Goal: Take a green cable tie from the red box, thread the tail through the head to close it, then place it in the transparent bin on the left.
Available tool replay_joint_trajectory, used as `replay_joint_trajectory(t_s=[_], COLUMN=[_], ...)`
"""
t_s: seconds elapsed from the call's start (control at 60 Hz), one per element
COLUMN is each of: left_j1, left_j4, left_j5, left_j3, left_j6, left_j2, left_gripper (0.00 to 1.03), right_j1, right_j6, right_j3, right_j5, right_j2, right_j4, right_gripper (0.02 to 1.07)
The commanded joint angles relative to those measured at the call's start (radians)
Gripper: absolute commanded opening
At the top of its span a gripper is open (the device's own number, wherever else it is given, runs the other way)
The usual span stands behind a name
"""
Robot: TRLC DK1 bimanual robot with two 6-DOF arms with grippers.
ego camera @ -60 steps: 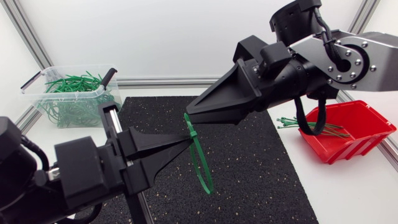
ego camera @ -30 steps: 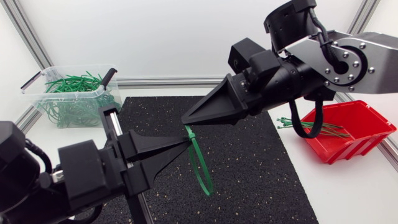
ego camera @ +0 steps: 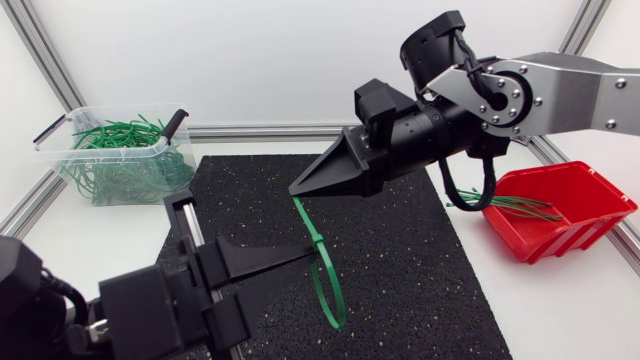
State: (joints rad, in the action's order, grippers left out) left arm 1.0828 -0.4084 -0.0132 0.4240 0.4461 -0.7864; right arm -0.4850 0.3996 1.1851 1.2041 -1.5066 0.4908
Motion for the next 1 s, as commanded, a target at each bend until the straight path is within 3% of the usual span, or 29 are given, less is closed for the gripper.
replay_joint_trajectory(t_s=[0.0,0.05,0.1,0.217,0.283,0.4,0.583,0.717,0.817,0.917,0.983], left_j1=[0.003,-0.026,-0.073,-0.279,-0.420,-0.650,-0.960,-1.129,-1.229,-1.279,-1.290], left_j4=[-0.017,-0.013,-0.017,-0.023,-0.026,-0.027,-0.041,-0.012,0.118,0.235,0.237], left_j5=[-0.011,-0.002,-0.002,-0.037,-0.082,-0.110,-0.114,-0.093,-0.077,-0.048,-0.008], left_j3=[-0.007,0.001,0.009,0.044,0.078,0.171,0.369,0.553,0.723,0.863,0.907], left_j6=[0.017,0.011,-0.001,-0.061,-0.104,-0.181,-0.282,-0.343,-0.392,-0.405,-0.408], left_j2=[-0.010,-0.013,-0.031,-0.091,-0.136,-0.247,-0.427,-0.554,-0.671,-0.806,-0.879], left_gripper=[0.04,0.04,0.04,0.04,0.04,0.04,0.04,0.04,0.04,0.04,0.04], right_j1=[0.005,0.008,0.010,0.026,0.042,0.042,0.056,0.071,0.077,0.080,0.083], right_j6=[-0.004,-0.021,-0.025,-0.058,-0.094,-0.176,-0.208,-0.229,-0.246,-0.251,-0.260], right_j3=[-0.019,-0.045,-0.070,-0.107,-0.119,-0.173,-0.226,-0.268,-0.294,-0.324,-0.344], right_j5=[-0.015,-0.020,-0.040,-0.133,-0.219,-0.420,-0.561,-0.655,-0.684,-0.701,-0.712], right_j2=[0.013,0.043,0.069,0.098,0.100,0.112,0.114,0.146,0.181,0.221,0.246], right_j4=[-0.008,-0.018,-0.037,-0.052,-0.052,-0.115,-0.201,-0.267,-0.278,-0.281,-0.279], right_gripper=[0.08,0.08,0.19,0.78,1.04,1.04,1.04,1.04,1.04,1.04,1.04])
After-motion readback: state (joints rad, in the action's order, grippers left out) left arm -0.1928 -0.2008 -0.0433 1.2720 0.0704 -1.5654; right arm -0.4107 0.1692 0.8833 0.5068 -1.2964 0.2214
